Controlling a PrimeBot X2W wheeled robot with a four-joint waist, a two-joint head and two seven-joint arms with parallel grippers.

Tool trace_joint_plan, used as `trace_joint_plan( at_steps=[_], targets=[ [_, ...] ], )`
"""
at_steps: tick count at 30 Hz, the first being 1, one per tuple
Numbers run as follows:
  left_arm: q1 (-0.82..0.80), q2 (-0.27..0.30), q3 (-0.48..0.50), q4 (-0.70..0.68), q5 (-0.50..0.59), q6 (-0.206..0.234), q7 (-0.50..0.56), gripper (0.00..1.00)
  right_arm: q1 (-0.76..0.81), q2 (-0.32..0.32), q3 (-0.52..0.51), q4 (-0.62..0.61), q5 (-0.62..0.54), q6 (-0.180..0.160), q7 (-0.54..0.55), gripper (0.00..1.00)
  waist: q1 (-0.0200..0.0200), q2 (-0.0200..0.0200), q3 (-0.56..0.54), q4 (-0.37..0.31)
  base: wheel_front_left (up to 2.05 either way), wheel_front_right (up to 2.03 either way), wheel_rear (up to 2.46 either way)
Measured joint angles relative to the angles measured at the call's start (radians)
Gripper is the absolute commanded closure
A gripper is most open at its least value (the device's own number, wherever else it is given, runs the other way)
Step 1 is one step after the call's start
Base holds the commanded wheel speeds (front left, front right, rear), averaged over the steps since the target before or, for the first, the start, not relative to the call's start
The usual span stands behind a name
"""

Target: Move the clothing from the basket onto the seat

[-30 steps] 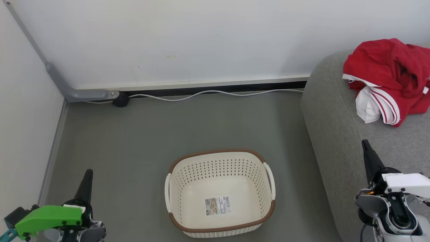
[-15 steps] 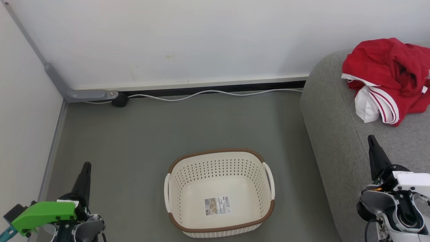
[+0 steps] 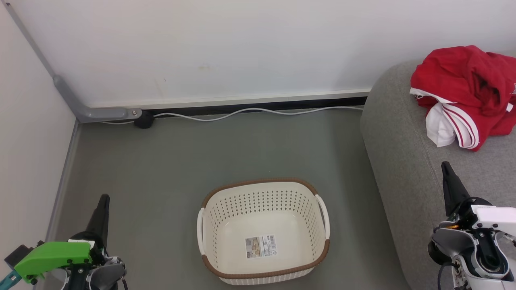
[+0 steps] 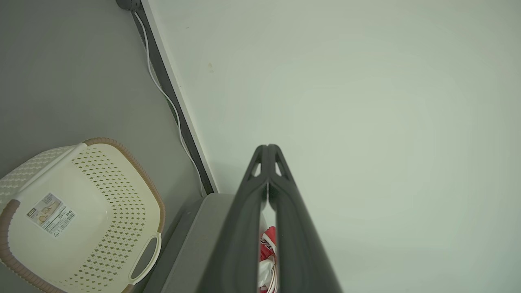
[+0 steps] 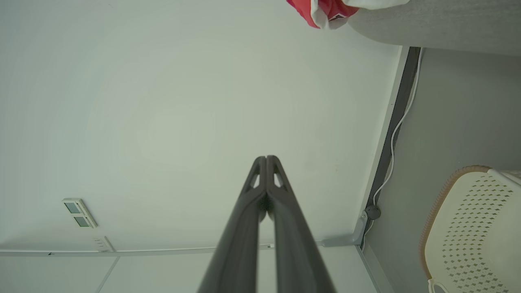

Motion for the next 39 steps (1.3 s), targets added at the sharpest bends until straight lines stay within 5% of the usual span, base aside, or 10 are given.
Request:
trace_joint_plan(
  at_steps=[39],
  targets=[
    [0.000,0.000,0.001,0.002,0.000,0.000,0.004,1.00,0.000,0.000,0.000,-0.002,0.000,0.000,0.000,1.00,0.0000,0.0000,0.000,0.000,0.00,0.00,0.00]
  ],
)
